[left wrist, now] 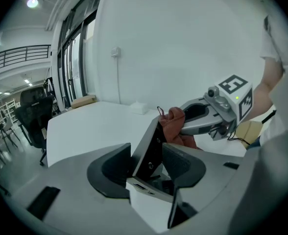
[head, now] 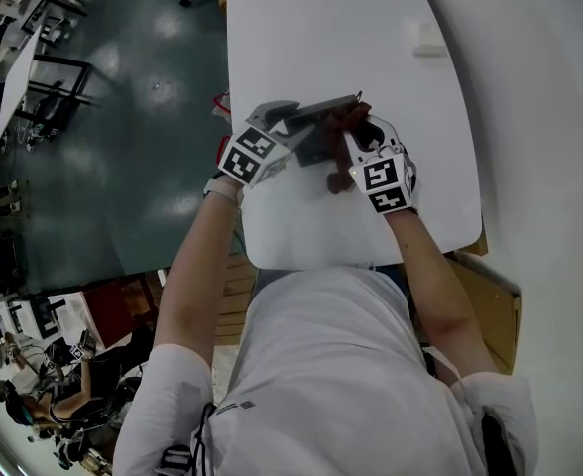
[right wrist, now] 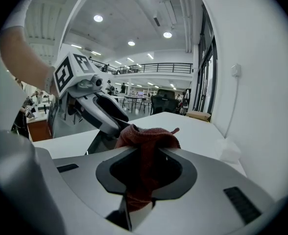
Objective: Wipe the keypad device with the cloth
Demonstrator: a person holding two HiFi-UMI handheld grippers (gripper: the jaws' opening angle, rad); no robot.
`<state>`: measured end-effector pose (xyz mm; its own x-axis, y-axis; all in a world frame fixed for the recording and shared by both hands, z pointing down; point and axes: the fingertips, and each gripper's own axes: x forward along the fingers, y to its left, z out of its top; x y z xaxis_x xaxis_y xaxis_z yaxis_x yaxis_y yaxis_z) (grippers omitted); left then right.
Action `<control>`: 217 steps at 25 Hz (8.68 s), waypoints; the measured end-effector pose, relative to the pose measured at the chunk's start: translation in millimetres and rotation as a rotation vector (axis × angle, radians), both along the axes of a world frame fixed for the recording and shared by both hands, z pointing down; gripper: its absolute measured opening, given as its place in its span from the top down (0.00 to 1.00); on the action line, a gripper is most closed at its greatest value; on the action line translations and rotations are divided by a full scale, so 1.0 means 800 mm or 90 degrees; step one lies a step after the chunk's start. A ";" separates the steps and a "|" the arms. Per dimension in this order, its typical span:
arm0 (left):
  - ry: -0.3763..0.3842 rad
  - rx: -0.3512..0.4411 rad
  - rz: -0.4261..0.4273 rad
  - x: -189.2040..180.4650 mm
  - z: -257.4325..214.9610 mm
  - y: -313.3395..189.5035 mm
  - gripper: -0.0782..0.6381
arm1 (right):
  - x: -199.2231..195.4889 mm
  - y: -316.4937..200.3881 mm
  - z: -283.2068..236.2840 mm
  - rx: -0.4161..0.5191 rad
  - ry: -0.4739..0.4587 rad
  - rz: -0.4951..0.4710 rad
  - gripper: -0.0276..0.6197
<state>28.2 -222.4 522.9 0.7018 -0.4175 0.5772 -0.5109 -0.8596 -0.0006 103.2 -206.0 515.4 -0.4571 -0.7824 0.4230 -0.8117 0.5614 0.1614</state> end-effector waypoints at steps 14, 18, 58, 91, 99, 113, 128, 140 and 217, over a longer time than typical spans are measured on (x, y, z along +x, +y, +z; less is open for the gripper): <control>0.009 0.013 -0.011 -0.010 0.012 -0.003 0.61 | 0.009 0.051 0.080 -0.077 0.022 0.025 0.84; 0.010 0.018 -0.012 -0.007 0.012 -0.003 0.61 | 0.011 0.060 0.092 -0.096 0.027 0.026 0.84; 0.004 0.019 -0.018 -0.005 0.012 0.000 0.61 | -0.032 -0.040 -0.008 -0.004 0.002 -0.009 0.84; -0.028 0.012 -0.025 -0.013 0.016 0.003 0.62 | -0.012 0.016 0.067 -0.124 -0.061 -0.003 0.84; -0.017 0.017 -0.030 -0.007 0.015 0.006 0.62 | -0.004 0.033 0.083 -0.119 0.019 -0.017 0.84; -0.025 0.013 -0.045 -0.011 0.018 0.017 0.62 | 0.013 0.054 0.123 -0.206 0.007 0.003 0.84; -0.019 0.009 -0.067 -0.007 0.020 0.032 0.62 | -0.026 0.016 0.007 -0.070 -0.091 -0.051 0.84; -0.009 0.009 -0.067 -0.007 0.020 0.035 0.62 | -0.076 -0.009 -0.014 -0.045 -0.059 -0.119 0.84; 0.033 -0.008 -0.144 -0.040 0.018 0.079 0.62 | -0.040 0.066 0.045 -0.168 -0.082 -0.159 0.84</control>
